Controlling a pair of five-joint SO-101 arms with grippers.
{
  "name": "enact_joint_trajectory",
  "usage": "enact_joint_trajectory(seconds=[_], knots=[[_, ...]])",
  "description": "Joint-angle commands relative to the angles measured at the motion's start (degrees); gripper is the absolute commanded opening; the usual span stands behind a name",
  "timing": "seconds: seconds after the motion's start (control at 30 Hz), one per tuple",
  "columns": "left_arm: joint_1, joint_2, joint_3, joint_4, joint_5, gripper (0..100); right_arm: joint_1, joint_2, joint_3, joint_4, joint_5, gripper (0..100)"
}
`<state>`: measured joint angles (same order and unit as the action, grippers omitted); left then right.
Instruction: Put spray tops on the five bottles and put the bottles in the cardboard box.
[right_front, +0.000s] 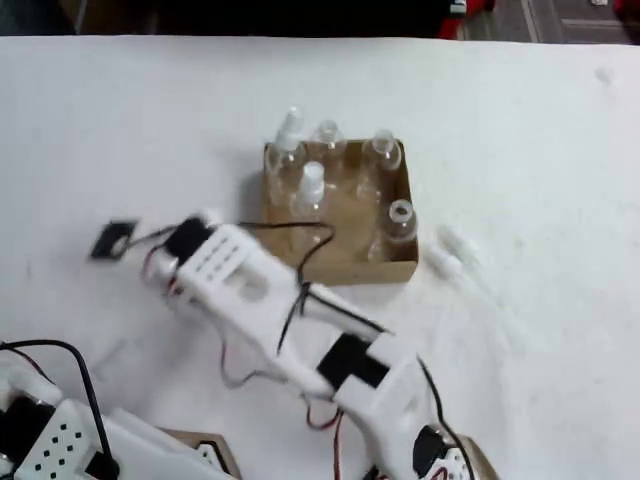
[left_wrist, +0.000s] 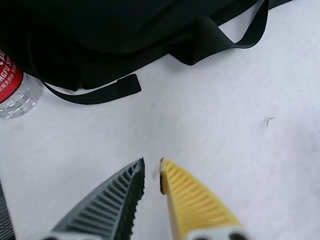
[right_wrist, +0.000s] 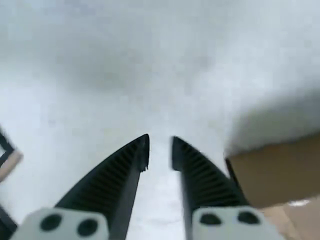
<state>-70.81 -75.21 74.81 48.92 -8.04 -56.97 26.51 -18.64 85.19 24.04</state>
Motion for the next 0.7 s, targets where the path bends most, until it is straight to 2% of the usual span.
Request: enact_joint_trajectory(seconds=[0.0, 0.3, 0.67], knots=[[-0.6, -0.7, 1.2, 0.3, 0.4, 7, -5.8, -0.5, -6.4, 0.8, 0.0, 27.8], [-3.6, -0.7, -1.7, 3.2, 0.3, 7, -18.2, 0.7, -7.3, -3.5, 0.0, 25.3], [-3.6, -0.7, -1.6, 3.4, 0.1, 7, -21.8, 9.5, -12.3, -8.7, 0.0, 25.3]])
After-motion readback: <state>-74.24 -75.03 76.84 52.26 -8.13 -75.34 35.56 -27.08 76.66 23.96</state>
